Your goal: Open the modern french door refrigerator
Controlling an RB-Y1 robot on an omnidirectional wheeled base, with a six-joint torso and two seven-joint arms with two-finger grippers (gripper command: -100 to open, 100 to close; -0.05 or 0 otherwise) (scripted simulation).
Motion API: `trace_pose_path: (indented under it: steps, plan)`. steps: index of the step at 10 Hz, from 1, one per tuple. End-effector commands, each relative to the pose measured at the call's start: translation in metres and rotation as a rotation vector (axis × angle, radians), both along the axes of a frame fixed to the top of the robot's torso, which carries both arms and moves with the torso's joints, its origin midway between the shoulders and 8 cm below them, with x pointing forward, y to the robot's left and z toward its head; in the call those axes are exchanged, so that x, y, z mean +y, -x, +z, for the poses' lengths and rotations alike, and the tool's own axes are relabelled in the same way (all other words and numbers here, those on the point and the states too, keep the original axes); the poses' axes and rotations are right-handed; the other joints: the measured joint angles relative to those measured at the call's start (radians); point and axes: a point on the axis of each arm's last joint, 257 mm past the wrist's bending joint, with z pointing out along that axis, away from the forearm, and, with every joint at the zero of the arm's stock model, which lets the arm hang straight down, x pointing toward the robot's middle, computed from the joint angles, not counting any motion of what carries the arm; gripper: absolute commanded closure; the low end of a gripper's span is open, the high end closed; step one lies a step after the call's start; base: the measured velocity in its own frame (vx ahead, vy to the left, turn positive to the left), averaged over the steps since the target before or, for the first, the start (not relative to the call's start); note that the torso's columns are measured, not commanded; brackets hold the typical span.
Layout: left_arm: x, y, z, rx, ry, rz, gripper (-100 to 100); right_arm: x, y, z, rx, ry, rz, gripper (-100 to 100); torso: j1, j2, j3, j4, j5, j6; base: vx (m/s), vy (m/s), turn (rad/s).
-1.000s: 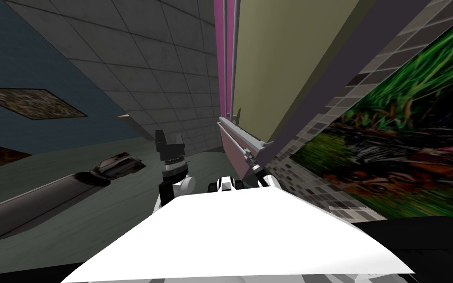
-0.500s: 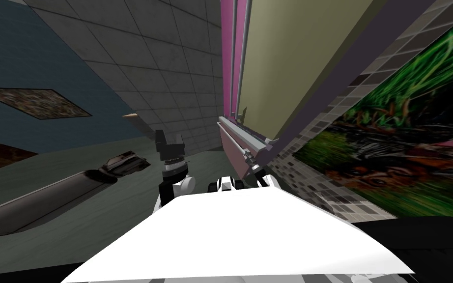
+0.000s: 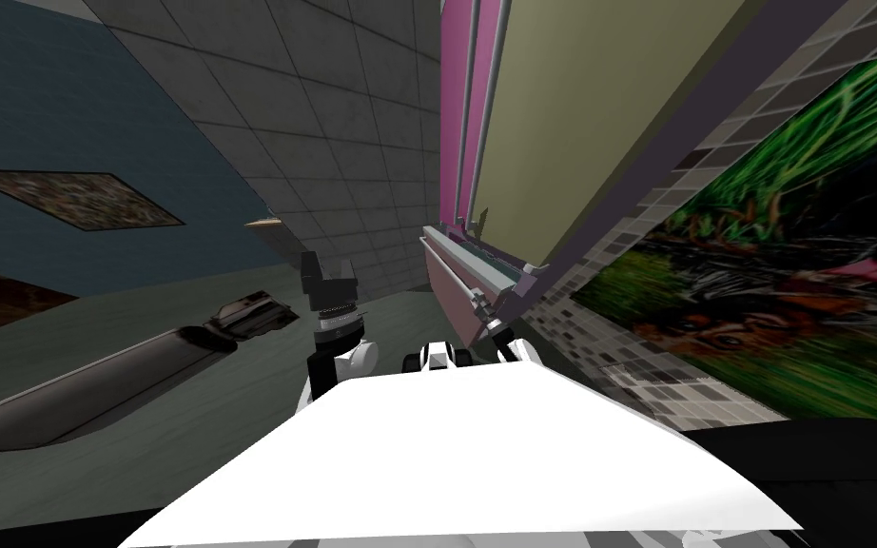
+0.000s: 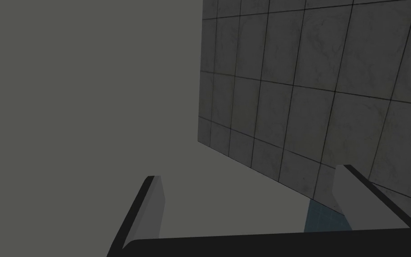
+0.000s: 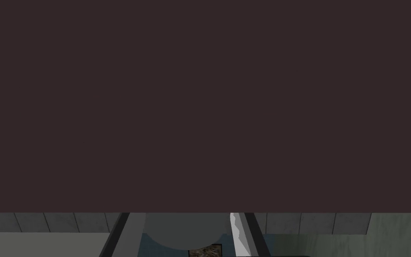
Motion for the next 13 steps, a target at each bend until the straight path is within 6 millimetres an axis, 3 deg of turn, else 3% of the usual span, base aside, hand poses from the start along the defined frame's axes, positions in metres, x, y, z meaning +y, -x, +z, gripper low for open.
trace_pose_path:
  steps: [1,4,7,8,10,13]
  plan:
    - [0.0,0.0,0.0,0.0,0.0,0.0,0,0.001,0.003,-0.011,0.027,-0.001,-0.005,100,0.0,-0.002,-0.001,-0.001,0.0,0.0,-0.061,0.182,0.005]
    - [0.0,0.0,0.0,0.0,0.0,0.0,0,0.004,0.002,-0.007,0.017,-0.001,0.0,100,-0.008,-0.004,-0.003,0.001,-0.001,0.001,-0.052,0.118,-0.006]
    - [0.0,0.0,0.0,0.0,0.0,0.0,0,0.006,0.004,-0.012,0.03,0.0,-0.001,100,0.001,-0.002,-0.001,-0.002,0.0,0.0,-0.055,0.182,-0.009]
    - [0.0,0.0,0.0,0.0,0.0,0.0,0,-0.004,-0.007,0.006,0.01,0.007,-0.003,-100,0.002,-0.003,-0.002,-0.003,-0.001,-0.001,-0.075,0.123,0.04]
    - [0.0,0.0,0.0,0.0,0.0,0.0,0,-0.009,-0.01,0.011,0.013,0.004,-0.005,-100,-0.009,0.002,0.0,0.005,0.0,0.002,-0.029,0.002,0.03]
    - [0.0,0.0,0.0,0.0,0.0,0.0,0,-0.022,-0.021,0.027,0.014,0.006,-0.017,-100,0.001,0.008,0.004,0.007,0.004,0.002,-0.029,-0.002,0.033]
